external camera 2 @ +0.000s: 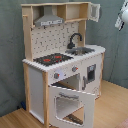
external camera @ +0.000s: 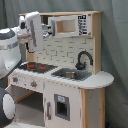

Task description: Play with the kitchen

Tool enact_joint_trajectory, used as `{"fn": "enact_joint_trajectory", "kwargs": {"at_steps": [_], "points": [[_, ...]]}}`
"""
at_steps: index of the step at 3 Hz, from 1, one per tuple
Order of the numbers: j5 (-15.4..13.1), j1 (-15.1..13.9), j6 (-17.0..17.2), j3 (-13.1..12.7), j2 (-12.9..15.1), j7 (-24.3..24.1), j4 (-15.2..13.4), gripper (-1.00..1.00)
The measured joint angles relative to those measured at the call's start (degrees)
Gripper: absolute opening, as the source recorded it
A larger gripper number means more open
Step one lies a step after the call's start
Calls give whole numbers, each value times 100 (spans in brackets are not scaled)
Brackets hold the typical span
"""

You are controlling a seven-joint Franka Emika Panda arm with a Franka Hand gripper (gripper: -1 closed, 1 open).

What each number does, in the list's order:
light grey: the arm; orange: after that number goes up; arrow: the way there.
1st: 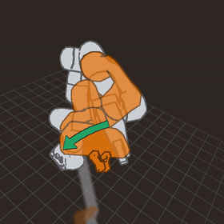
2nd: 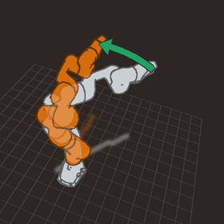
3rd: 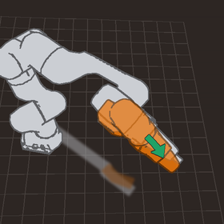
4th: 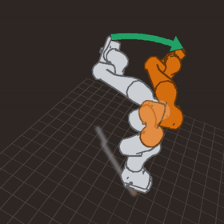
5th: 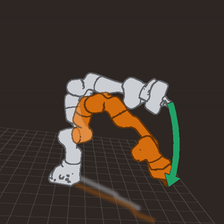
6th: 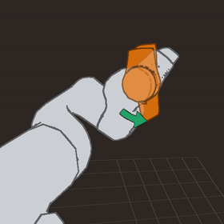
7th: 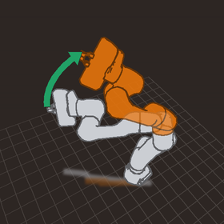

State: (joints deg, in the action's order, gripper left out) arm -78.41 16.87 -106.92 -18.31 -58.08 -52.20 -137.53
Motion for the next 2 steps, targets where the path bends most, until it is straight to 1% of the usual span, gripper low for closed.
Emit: {"fn": "enact_joint_trajectory", "kwargs": {"at_steps": [2], "points": [[-131, -3, -575, 791, 17, 731, -17, -100]]}}
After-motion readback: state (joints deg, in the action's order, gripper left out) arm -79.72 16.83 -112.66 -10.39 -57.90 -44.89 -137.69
